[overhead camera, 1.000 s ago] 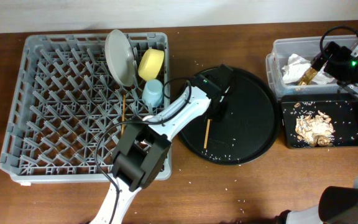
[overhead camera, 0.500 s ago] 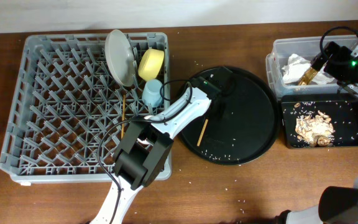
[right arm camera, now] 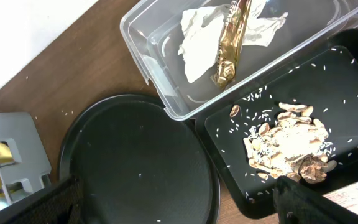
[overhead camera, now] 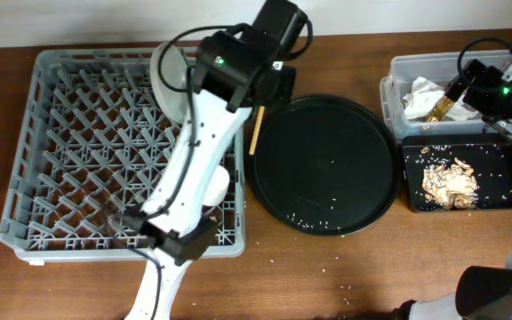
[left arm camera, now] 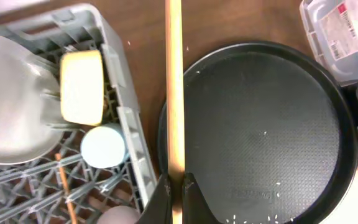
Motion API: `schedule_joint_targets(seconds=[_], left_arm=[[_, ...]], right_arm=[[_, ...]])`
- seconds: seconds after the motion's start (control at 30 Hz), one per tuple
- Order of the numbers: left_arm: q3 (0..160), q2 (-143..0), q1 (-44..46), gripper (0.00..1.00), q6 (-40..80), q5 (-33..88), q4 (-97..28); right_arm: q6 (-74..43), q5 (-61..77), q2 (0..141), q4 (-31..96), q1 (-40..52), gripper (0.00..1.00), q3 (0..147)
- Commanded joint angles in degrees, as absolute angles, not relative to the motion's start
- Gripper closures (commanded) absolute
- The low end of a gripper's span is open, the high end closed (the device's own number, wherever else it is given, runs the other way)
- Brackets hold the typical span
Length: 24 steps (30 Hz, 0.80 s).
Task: Sort waste into correct bins and load items into the dishwasher rack
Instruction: 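Grasp the second chopstick with left gripper and place it in the rack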
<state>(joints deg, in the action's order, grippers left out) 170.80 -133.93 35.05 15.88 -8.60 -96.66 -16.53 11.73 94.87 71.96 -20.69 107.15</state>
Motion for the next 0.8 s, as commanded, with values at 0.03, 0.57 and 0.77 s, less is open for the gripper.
schedule_joint_targets(seconds=[0.03,0.57,0.77], left_arm=[[151.5,-114.3,30.7,0.99,20.0,-12.0,-96.7],[77.2,-103.5,22.2,1.0,22.2,-19.6,-62.5],[78.1,-99.8,20.4,1.0,19.6,-16.3,-63.0]], right_arm=[[-16.8,11.8,94.4,72.0,-20.7,0.02,107.9],[-16.8,11.8,94.4,72.0,-20.7,0.01,107.9],[-16.8,11.8,94.4,72.0,-20.7,0.01,107.9]])
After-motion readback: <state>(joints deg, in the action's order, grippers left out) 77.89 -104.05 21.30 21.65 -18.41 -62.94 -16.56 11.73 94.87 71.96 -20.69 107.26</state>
